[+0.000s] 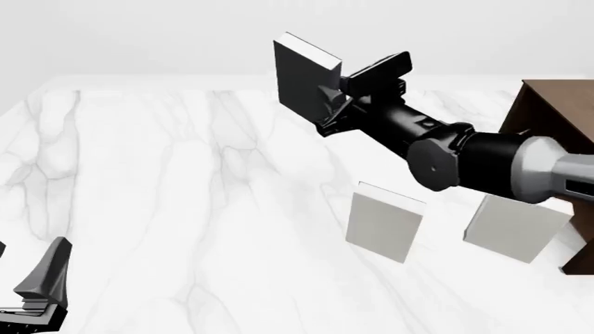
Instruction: Pick up the book on the left and place it on top of the shelf.
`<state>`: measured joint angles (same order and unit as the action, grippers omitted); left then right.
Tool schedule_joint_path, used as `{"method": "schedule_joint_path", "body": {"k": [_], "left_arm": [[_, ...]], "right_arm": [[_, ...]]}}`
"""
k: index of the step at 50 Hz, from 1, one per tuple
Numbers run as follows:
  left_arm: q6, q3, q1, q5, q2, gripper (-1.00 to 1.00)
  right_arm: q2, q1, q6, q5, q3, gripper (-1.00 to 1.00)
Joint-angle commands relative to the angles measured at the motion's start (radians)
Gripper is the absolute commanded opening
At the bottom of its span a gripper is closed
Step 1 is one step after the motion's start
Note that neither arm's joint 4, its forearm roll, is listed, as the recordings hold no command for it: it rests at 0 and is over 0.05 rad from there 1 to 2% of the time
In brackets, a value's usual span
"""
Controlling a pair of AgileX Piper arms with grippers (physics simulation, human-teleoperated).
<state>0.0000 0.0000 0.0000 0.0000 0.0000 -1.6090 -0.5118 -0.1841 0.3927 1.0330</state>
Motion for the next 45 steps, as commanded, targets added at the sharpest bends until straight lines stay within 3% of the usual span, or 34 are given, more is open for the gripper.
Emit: {"method": "schedule_joint_path", "body": {"k": [1,24,45], "left_arm": [[0.000,0.000,0.000,0.000,0.000,1.00],[0.000,0.000,0.000,0.000,0.000,1.00],[0.000,0.000,0.000,0.000,0.000,1.00]], "right_arm": [[0.151,0.018,0.000,-0.006,-0.099,-1.00],[0.372,0.093,-0.059,-0.068,-0.223,-1.00],[0.525,0.174,-0.172,-0.154,-0.240,-1.00]]}}
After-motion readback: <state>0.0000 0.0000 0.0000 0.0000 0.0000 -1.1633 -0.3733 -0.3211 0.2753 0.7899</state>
